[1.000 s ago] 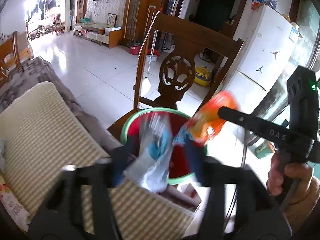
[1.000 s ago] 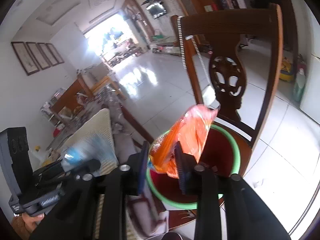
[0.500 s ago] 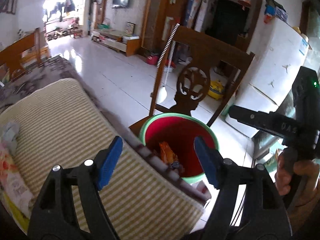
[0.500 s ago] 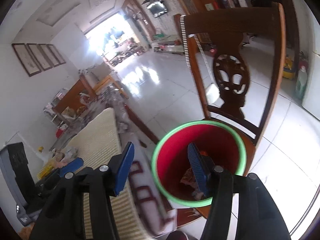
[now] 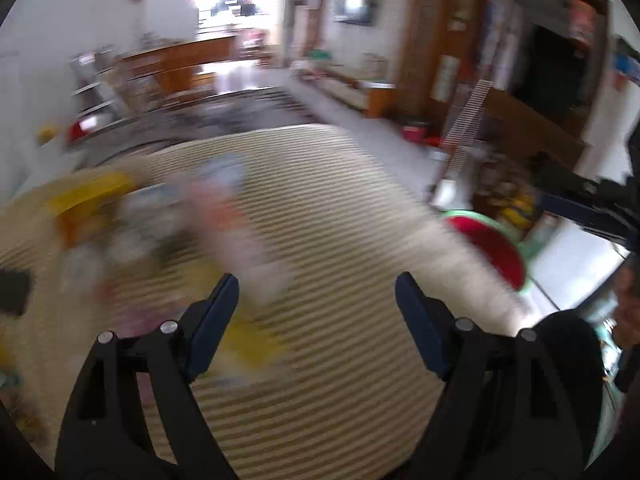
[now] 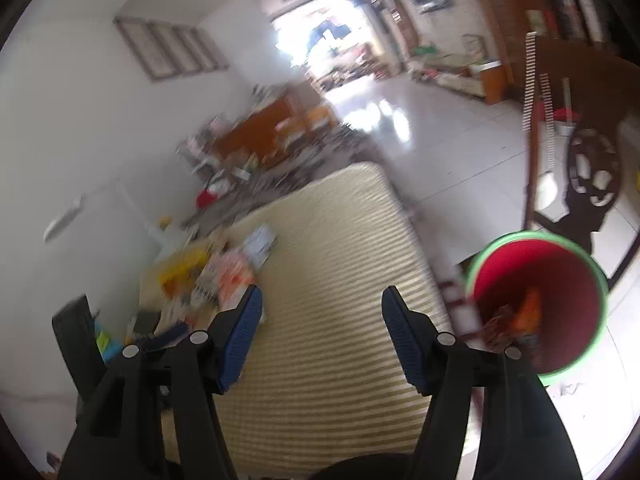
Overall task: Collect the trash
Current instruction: 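Move both tools back to the bed and grasp a pink Pocky wrapper with the left tool, then grasp a pink strawberry snack box with the right tool while the left tool holds the Pocky wrapper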
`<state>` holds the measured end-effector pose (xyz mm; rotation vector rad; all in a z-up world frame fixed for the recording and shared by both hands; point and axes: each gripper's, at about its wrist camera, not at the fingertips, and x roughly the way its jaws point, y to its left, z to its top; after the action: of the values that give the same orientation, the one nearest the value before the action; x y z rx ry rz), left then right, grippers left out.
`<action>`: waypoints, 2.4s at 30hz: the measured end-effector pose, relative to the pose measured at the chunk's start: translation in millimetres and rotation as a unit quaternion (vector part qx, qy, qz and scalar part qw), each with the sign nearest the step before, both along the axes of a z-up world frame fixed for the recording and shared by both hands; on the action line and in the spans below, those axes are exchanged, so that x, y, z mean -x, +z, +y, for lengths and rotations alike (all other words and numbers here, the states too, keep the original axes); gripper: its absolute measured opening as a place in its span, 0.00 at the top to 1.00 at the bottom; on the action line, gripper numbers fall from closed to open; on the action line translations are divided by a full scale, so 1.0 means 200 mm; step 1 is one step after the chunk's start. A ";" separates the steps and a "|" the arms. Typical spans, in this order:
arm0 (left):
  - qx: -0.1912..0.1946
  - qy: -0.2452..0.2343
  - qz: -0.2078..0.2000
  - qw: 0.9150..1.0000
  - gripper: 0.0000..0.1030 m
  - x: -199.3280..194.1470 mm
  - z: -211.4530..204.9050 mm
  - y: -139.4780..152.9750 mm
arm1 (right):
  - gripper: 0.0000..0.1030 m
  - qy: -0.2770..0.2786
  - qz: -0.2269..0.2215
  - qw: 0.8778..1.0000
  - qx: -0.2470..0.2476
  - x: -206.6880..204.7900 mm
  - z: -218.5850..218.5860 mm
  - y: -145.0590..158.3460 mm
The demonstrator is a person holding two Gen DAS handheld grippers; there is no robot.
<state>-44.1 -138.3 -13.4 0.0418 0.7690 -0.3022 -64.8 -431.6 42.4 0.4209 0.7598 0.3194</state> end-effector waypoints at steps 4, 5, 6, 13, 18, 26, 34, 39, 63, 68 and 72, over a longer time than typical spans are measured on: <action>-0.013 0.100 0.037 0.994 0.24 -0.01 0.43 -0.08 | 0.41 0.008 0.027 0.999 0.017 -0.02 0.11 -0.07; -0.013 0.114 0.045 0.992 0.24 -0.01 0.50 -0.11 | 0.41 0.005 0.028 0.999 0.018 -0.02 0.12 -0.07; -0.005 0.130 0.058 0.990 0.25 -0.02 0.58 -0.14 | 0.41 0.002 0.026 1.000 0.017 -0.02 0.12 -0.07; 0.005 0.114 0.114 0.987 0.30 -0.09 0.62 -0.33 | 0.40 -0.009 0.042 0.999 0.029 -0.02 0.10 -0.09; -0.005 0.111 0.138 0.984 0.44 -0.11 0.60 -0.44 | 0.41 -0.008 0.049 0.998 0.048 -0.03 0.13 -0.10; 0.048 0.127 0.125 0.983 0.72 -0.07 0.67 -0.42 | 0.40 0.000 0.055 0.994 0.099 -0.06 0.23 -0.10; 0.075 0.152 0.078 0.982 0.73 -0.01 0.76 -0.30 | 0.40 0.070 0.055 0.986 0.141 -0.20 0.59 -0.15; 0.095 0.154 0.085 0.980 0.73 -0.02 0.79 -0.31 | 0.41 0.106 0.061 0.983 0.137 -0.36 0.83 -0.19; 0.109 0.139 0.118 0.977 0.71 -0.06 0.76 -0.38 | 0.56 0.127 0.126 0.958 0.226 -0.85 1.28 -0.55; 0.104 0.137 0.124 0.977 0.71 -0.06 0.75 -0.40 | 0.63 0.133 0.102 0.964 0.206 -0.80 1.25 -0.46; 0.099 0.137 0.126 0.978 0.71 -0.08 0.74 -0.41 | 0.63 0.147 0.073 0.967 0.193 -0.73 1.20 -0.33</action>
<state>-28.6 10.0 -94.5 -0.2937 0.9797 -0.1213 80.6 -191.0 -23.7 -0.0396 1.0069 0.4104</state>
